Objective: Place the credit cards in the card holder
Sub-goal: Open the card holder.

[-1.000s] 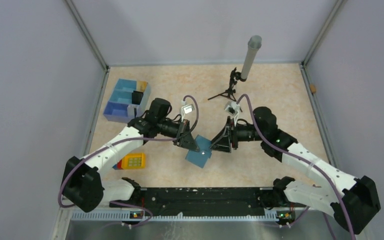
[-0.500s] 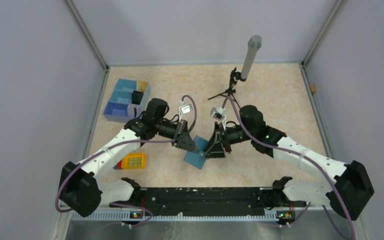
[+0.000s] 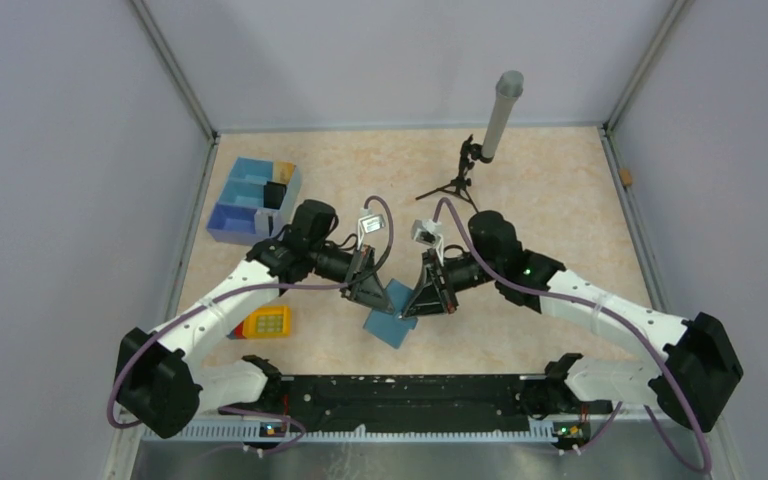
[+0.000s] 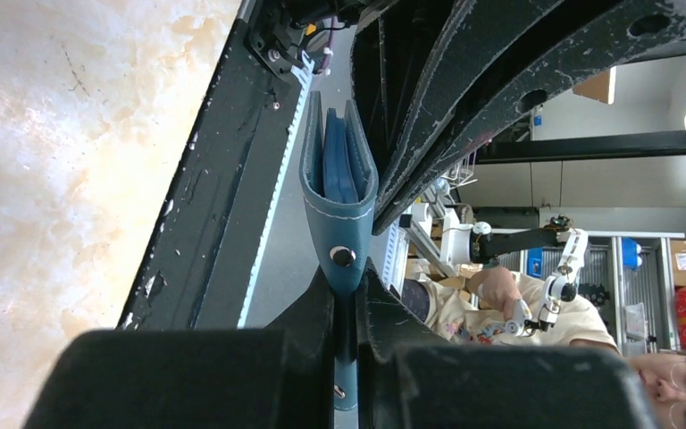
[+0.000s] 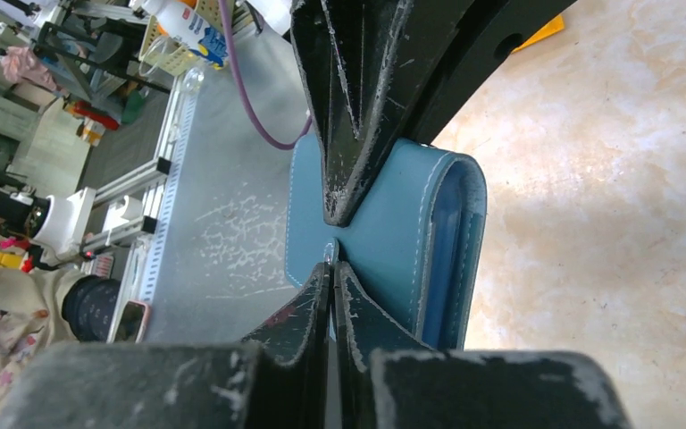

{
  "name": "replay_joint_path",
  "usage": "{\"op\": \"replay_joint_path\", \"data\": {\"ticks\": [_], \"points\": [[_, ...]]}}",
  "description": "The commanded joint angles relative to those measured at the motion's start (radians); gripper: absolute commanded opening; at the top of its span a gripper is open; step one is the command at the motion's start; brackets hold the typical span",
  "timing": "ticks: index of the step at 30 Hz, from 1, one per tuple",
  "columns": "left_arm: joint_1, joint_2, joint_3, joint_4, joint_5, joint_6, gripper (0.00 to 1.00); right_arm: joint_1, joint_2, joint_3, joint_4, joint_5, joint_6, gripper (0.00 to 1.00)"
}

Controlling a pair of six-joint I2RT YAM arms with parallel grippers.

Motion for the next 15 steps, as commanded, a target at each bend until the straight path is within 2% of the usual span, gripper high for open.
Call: {"op": "replay_joint_path", "data": {"ticks": [1,15], "points": [[0.009,-0.019,0.047,0.120,-0.023,-0.026,0.00,0.067,0.022,0.042,-0.041,-0.040,-0.036,0.00],[0.084,0.049,0.005,0.088,-0.100,-0.020,0.00,0.124,-0.056,0.071,-0.114,-0.097,-0.059,0.00]]}}
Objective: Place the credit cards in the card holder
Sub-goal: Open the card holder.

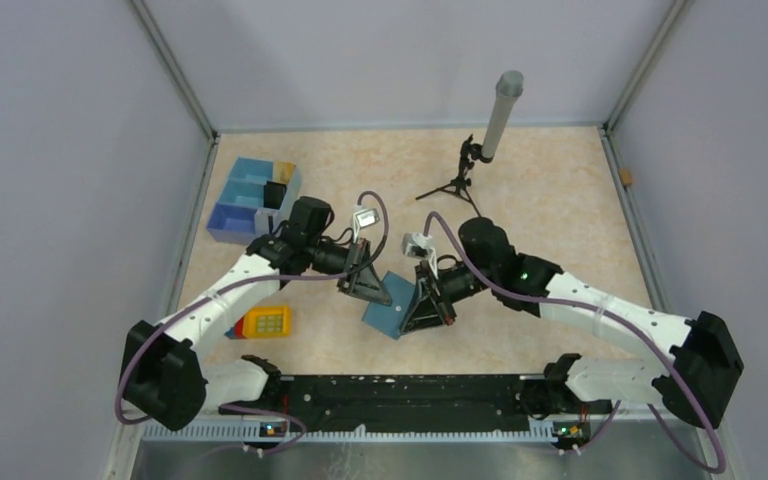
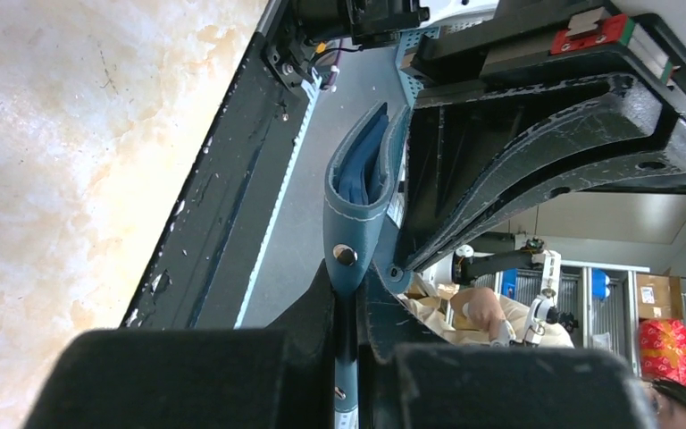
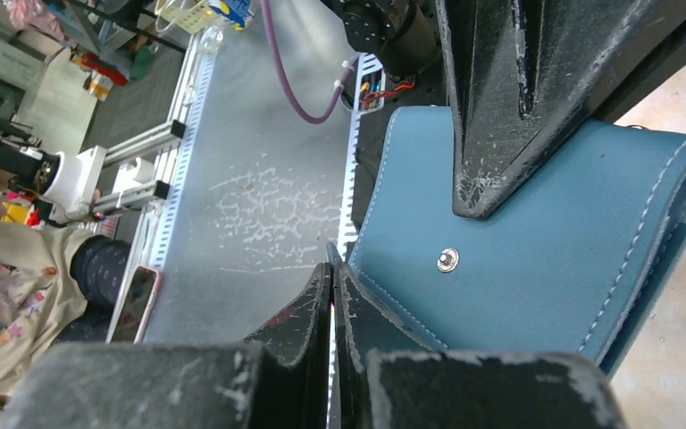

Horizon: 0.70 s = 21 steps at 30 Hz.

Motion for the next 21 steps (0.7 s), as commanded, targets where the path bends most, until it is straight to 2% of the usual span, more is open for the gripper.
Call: {"op": "replay_joint_path", "data": {"ticks": [1,2,7,9,14,19,21], "points": [[0.022,0.006,0.002,0.100,-0.128,0.006,0.00,0.037,-0.068,0.034,-0.024,-0.070,-0.004,0.00],[0.020,-0.002,-0.004,0.096,-0.190,0.003,0.00,0.037,-0.083,0.035,-0.036,-0.013,-0.005,0.02],[-0.022,-0.088,-0.122,0.135,-0.571,-0.064,0.00,0.036,-0.161,-0.015,0.007,0.399,0.076,0.61],[-0.036,-0.123,-0.233,0.234,-0.626,-0.145,0.00,0.037,-0.175,-0.055,0.040,0.592,0.140,0.71],[-0.074,-0.179,-0.434,0.501,-0.737,-0.358,0.00,0.036,-0.122,-0.148,0.089,0.896,0.345,0.74],[-0.106,-0.200,-0.535,0.607,-0.824,-0.456,0.00,0.060,-0.005,-0.192,0.107,0.984,0.494,0.74],[-0.114,-0.198,-0.554,0.621,-0.840,-0.467,0.00,0.078,0.028,-0.197,0.118,0.997,0.524,0.70]]}}
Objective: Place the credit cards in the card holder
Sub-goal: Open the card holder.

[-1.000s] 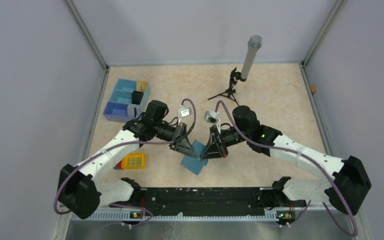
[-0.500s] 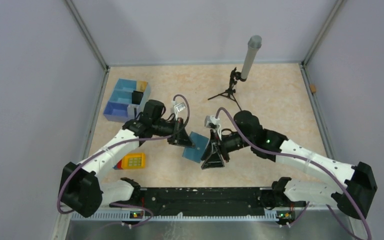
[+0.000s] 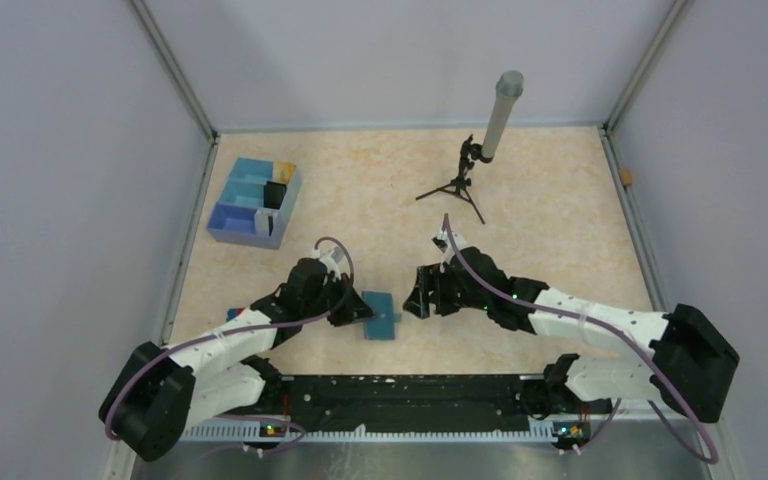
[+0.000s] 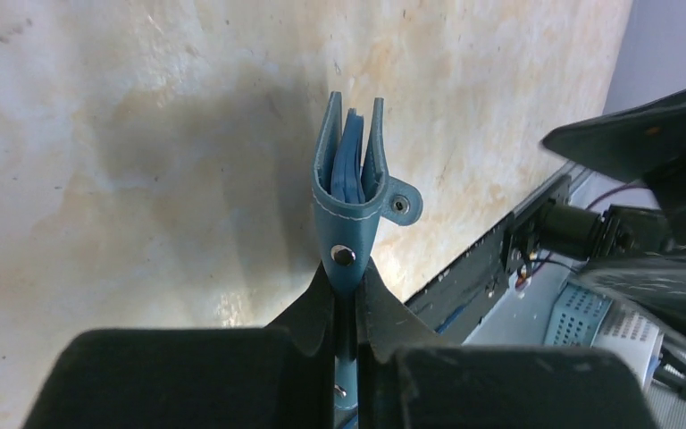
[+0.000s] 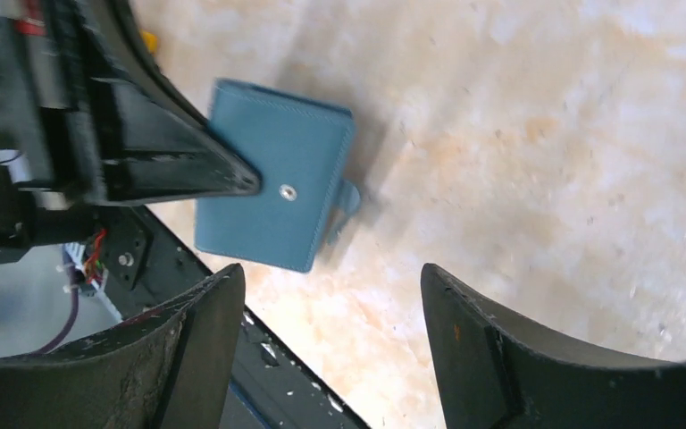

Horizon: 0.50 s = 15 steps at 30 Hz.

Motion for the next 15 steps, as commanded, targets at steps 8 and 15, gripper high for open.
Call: {"op": "replay_joint_path", "data": {"ticks": [8,15], "points": [[-0.020,0.001,-0.041,0.180,-0.096,-0.086,0.00,0.060,0.232,0.013,0.193,0.043,0.205,0.60],[-0.023,0.008,-0.050,0.179,-0.097,-0.078,0.00,0.089,0.342,0.072,0.176,0.086,0.200,0.55]]}}
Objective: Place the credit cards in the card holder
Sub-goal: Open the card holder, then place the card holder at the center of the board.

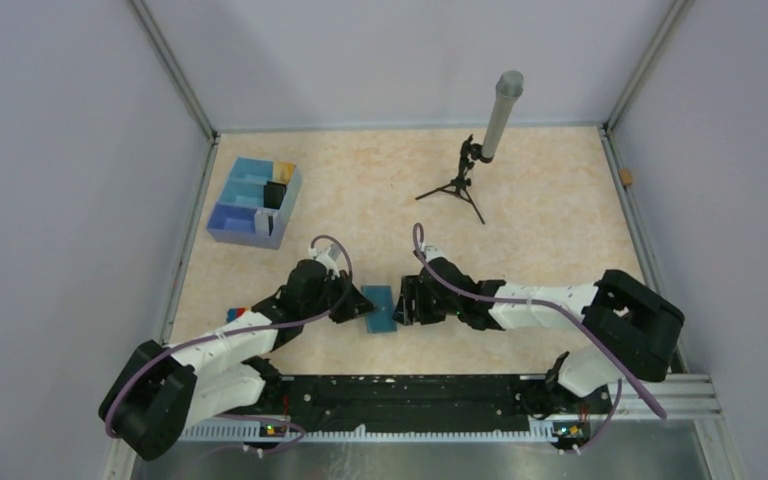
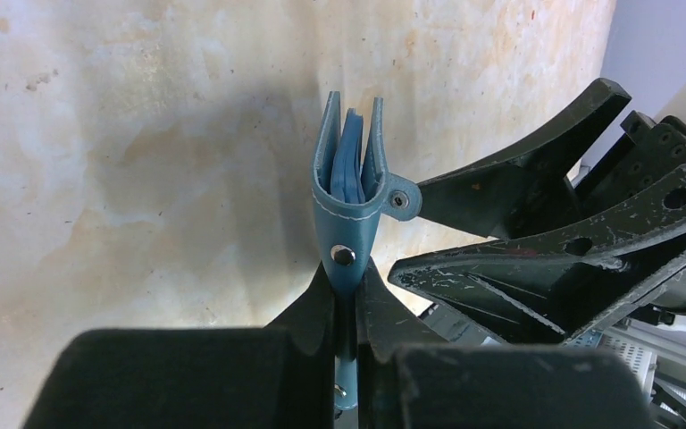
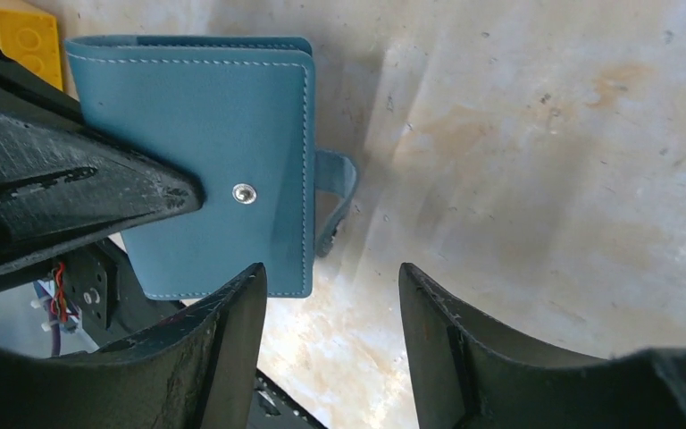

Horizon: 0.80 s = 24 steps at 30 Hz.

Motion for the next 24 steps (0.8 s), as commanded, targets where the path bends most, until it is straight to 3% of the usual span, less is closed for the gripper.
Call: {"op": "replay_joint_path", "data": {"ticks": [1,10,19,22,24], "points": [[-0.005,0.010,-0.012,0.056,-0.007,-0.006,0.00,0.018,0.039,0.073,0.046,0.042,0.006,0.55],[-0.005,0.031,-0.013,0.058,-0.012,0.003,0.00,0.018,0.131,0.176,-0.054,0.117,-0.024,0.45],[-0.004,0.051,-0.013,0.051,-0.032,0.014,0.00,0.018,0.136,0.165,-0.090,0.106,-0.029,0.34],[-0.004,0.064,-0.012,0.053,-0.029,0.019,0.00,0.018,0.131,0.151,-0.070,0.108,-0.029,0.22],[-0.004,0.070,-0.006,0.043,-0.035,0.031,0.00,0.017,0.124,0.152,-0.068,0.108,-0.033,0.10]]}}
